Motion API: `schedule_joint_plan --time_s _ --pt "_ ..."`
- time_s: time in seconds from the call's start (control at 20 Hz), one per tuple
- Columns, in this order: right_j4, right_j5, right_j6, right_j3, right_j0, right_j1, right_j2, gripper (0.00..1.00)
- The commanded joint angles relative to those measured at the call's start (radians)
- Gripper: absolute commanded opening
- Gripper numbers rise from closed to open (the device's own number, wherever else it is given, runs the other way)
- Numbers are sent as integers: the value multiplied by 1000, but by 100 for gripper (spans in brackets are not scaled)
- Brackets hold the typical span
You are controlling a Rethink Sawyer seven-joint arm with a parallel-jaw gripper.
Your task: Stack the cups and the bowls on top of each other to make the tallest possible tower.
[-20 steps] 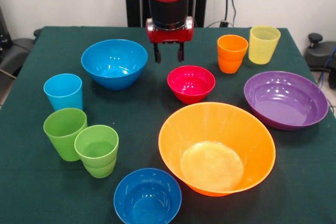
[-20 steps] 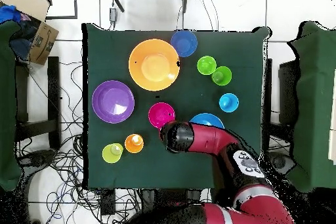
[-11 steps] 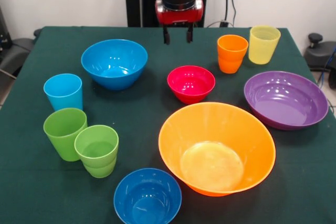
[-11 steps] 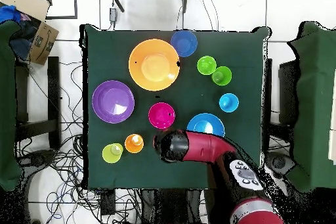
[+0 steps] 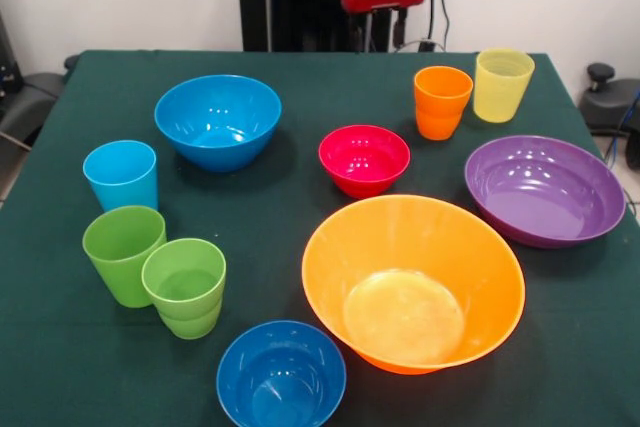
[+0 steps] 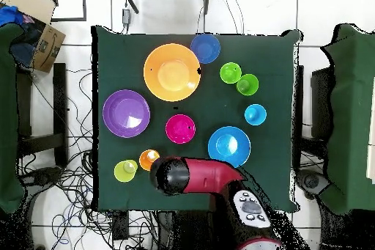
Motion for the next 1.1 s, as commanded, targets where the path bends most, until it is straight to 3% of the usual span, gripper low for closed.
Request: schedule_joint_plan --time_s 0.05,0.7,1.1 --pt "88 43 216 71 91 -26 72 100" --pt "138 -34 346 56 274 12 12 100" --pt "103 -94 398 61 293 54 -2 100"
